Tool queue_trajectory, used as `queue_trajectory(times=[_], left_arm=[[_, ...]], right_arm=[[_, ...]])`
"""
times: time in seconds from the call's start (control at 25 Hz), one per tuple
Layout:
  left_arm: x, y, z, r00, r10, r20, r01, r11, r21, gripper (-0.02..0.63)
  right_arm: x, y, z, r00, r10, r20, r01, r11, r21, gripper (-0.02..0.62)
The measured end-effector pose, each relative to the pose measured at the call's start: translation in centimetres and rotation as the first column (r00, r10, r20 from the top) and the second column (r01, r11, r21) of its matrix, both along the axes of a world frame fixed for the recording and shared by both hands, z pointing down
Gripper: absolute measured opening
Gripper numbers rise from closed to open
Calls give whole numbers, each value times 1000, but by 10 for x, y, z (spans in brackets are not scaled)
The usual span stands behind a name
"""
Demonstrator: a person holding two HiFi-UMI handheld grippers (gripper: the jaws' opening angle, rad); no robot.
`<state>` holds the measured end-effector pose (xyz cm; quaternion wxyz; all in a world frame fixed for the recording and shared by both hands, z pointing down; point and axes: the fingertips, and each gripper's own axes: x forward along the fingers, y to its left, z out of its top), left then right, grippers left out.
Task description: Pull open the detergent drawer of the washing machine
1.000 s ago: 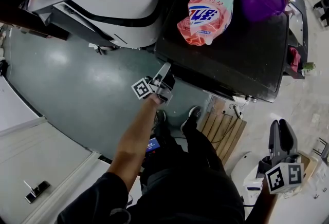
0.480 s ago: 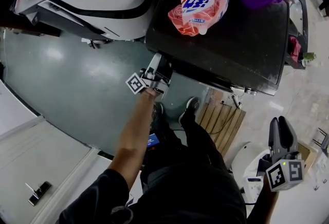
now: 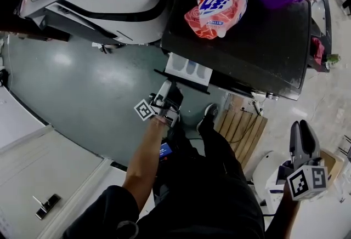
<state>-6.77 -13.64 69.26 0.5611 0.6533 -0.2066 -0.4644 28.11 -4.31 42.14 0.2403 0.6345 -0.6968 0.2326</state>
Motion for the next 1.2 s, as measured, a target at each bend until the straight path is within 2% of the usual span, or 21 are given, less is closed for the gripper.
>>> queue_trajectory(times=[0.36,0.4,0.48,0.52,0.56,0.72,0.8,1.04,1.12,1.2], left_arm=[[-10,37,-3,1000,21,-5,-22,998,-62,350],[-12,42,-1,1000,25,-7,-26,997,-70,326],[-18,55,1,999,45,-7,-45,997,-64,322],[-22,59,0,998,63,3,-63,997,-44,238],[-24,59,-2,996,84,18,-84,996,-24,187],[-23,48,-15,977,188,97,-190,982,12,256],[-28,48,-28,968,218,122,-224,974,36,262],[-51,46,-75,955,225,196,-250,961,116,268],[-57,44,-93,941,230,249,-270,952,143,268],[-63,40,-110,916,229,329,-294,942,164,268]], right_arm=[[-33,-4,-9,999,-36,38,35,999,37,95],[-33,-3,-10,999,-38,39,36,998,45,95],[-37,-1,-12,998,-37,43,35,998,49,95],[-39,0,-13,998,-36,45,34,998,48,95],[-41,1,-13,998,-32,47,30,998,47,95],[-43,7,-14,997,-22,71,17,997,72,95],[-48,9,-17,996,-30,82,23,996,87,95],[-69,11,-34,991,-40,127,23,991,135,95],[-75,11,-41,989,-48,141,25,987,161,95],[-78,10,-46,987,-65,149,35,980,196,95]])
